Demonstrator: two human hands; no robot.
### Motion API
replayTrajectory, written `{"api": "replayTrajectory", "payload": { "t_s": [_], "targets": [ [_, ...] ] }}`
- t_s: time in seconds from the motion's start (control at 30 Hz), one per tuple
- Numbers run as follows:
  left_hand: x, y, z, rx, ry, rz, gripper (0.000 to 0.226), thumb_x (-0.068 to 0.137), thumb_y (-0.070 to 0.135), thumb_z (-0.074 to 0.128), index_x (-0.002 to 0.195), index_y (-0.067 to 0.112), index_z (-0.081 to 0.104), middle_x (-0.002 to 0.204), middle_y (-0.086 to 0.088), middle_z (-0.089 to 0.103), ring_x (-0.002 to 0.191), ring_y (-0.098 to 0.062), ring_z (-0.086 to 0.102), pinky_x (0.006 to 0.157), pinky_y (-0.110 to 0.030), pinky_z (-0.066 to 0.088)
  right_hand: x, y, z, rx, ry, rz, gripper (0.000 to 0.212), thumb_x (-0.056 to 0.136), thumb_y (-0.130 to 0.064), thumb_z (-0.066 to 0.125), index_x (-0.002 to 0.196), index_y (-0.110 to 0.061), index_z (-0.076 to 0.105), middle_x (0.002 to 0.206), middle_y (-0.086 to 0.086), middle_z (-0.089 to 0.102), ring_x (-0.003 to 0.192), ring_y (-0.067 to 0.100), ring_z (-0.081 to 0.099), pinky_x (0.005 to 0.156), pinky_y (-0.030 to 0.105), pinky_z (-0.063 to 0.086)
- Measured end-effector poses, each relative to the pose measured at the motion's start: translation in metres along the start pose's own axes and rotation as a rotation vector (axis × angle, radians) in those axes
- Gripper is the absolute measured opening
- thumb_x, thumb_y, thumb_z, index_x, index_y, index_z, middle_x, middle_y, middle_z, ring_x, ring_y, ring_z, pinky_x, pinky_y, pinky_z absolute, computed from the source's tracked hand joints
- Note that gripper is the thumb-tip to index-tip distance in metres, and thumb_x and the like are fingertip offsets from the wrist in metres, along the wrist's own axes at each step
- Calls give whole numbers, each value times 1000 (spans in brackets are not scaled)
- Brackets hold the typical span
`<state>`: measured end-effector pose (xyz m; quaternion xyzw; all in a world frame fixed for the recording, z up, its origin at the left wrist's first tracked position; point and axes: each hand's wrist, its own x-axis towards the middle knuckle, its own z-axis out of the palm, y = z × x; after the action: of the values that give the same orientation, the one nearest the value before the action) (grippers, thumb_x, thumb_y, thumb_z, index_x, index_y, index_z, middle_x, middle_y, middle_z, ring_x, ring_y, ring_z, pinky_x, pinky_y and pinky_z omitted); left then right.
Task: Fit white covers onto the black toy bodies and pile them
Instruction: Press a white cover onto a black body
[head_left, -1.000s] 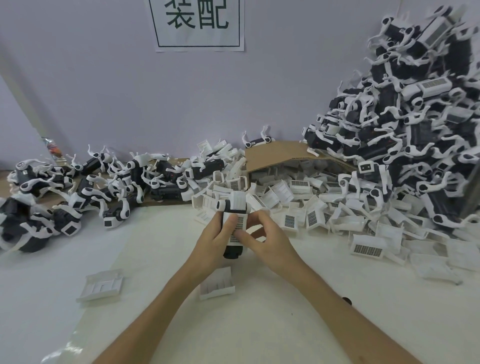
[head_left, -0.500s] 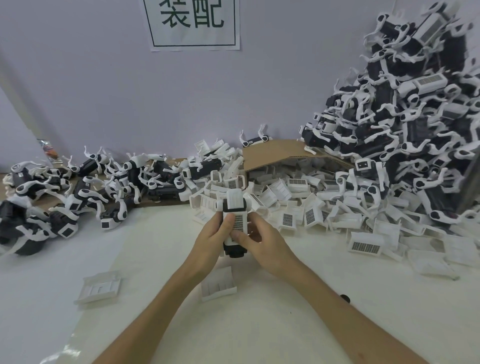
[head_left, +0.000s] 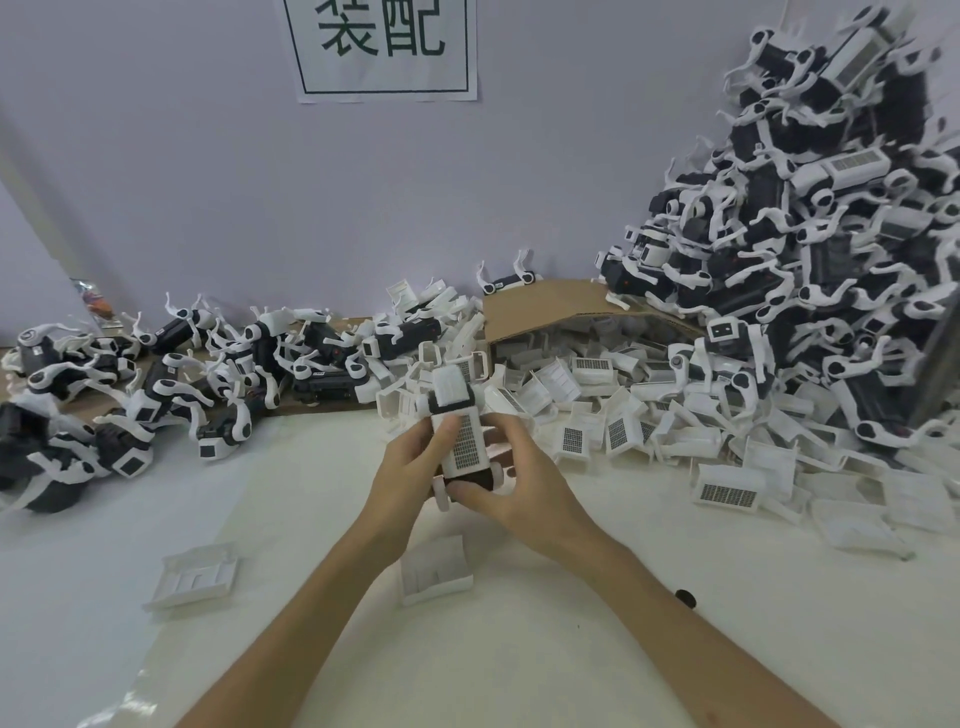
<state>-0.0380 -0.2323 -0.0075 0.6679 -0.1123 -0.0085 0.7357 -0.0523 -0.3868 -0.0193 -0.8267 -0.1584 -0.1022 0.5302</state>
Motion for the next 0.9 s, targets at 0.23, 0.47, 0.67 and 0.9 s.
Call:
{"api": "replayTrajectory", "payload": {
  "t_s": [0.23, 0.47, 0.67, 0.9],
  "targets": [
    [1, 4, -5, -230, -16, -142, 57, 88, 47, 58, 130, 9, 62, 118, -15, 73, 107, -34, 71, 84, -41, 61, 0, 2, -2, -145, 74, -89, 89, 63, -62, 81, 137, -50, 32, 123, -30, 50, 109, -10, 52, 90, 17, 43],
    [1, 3, -3, -314, -171, -114, 54, 98, 47, 52, 136, 10, 58, 127, -16, 69, 112, -37, 69, 77, -37, 61, -2, 1, -4, -215, 135, -102, 95, 60, -63, 82, 139, -42, 34, 124, -20, 51, 105, -10, 52, 88, 29, 51],
    [3, 2, -3, -326, -188, -88, 49, 93, 45, 58, 134, 18, 61, 122, -11, 71, 101, -29, 73, 70, -32, 59, -1, 3, -3, -135, 167, -114, 75, 75, -42, 83, 138, -34, 42, 122, -13, 55, 102, -9, 55, 80, 9, 46],
    [3, 1, -10, 38, 131, 117, 24, 104, 12, 50, 102, 9, 74, 88, -10, 76, 72, -24, 72, 68, -30, 57, 8, -3, -17, 284, 220, 127, 36, 71, -51, 68, 97, -26, 68, 100, 1, 71, 94, 15, 68, 78, 21, 55]
  ]
}}
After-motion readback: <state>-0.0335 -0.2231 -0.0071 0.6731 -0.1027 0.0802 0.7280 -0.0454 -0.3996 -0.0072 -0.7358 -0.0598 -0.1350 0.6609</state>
